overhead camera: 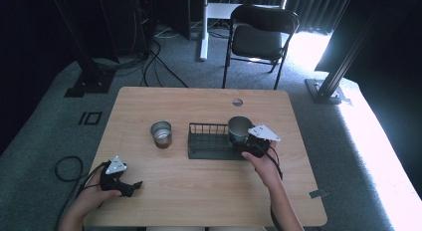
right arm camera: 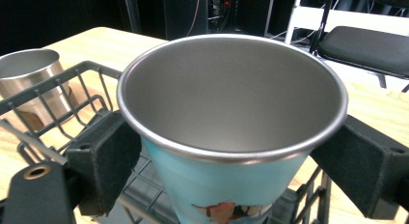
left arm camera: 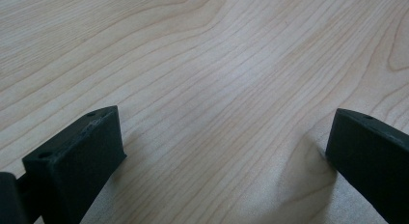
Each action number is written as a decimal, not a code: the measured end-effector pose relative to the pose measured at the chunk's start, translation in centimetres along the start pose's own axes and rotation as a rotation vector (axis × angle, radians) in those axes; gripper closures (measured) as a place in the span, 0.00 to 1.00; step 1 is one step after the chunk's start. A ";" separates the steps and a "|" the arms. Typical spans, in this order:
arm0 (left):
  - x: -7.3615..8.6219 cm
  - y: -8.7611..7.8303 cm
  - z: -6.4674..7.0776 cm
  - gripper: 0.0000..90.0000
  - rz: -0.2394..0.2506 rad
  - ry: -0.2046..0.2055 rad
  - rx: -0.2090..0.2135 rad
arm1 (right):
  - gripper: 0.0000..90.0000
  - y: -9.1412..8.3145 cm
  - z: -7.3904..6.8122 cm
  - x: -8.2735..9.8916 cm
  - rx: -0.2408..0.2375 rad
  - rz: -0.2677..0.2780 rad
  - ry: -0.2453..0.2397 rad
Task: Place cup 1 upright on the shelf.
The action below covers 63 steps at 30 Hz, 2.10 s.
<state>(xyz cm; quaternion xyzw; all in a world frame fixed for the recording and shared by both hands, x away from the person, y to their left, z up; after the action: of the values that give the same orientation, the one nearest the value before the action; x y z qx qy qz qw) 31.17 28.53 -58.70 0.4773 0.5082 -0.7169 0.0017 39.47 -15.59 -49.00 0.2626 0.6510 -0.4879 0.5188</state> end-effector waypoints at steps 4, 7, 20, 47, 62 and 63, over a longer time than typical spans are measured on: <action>0.0 0.0 0.0 0.00 0.000 0.000 0.000 | 0.12 -0.5 0.1 0.1 -0.004 -0.001 -0.004; 0.0 0.0 0.0 0.00 0.000 0.000 0.000 | 0.12 -0.9 0.3 0.3 -0.006 -0.005 -0.008; 0.0 0.0 0.0 0.00 0.000 -0.001 0.000 | 0.12 -2.2 1.1 1.7 -0.003 -0.020 -0.013; 0.0 0.0 0.0 0.00 0.001 0.000 0.000 | 0.12 -4.1 2.7 6.5 -0.008 -0.082 -0.011; 0.0 0.0 0.0 0.00 0.002 0.000 0.000 | 0.12 -5.2 4.2 9.2 0.010 -0.143 0.001; 0.0 0.0 0.0 0.00 0.002 0.000 0.000 | 0.12 -5.2 4.2 9.2 0.010 -0.143 0.001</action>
<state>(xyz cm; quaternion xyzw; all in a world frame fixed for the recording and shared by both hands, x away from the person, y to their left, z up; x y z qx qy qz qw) 31.17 28.52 -58.71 0.4776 0.5079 -0.7169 0.0023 33.84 -22.90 -55.62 0.2183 0.6657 -0.5268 0.4813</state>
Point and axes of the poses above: each handheld gripper's, and its own axes: y roughly forward along the jaws, x roughly out of its underside, z roughly to its right, the point moved 4 cm from there along y, roughly forward along the jaws, and after that the axes turned 3 degrees about x, right-handed, at the moved point
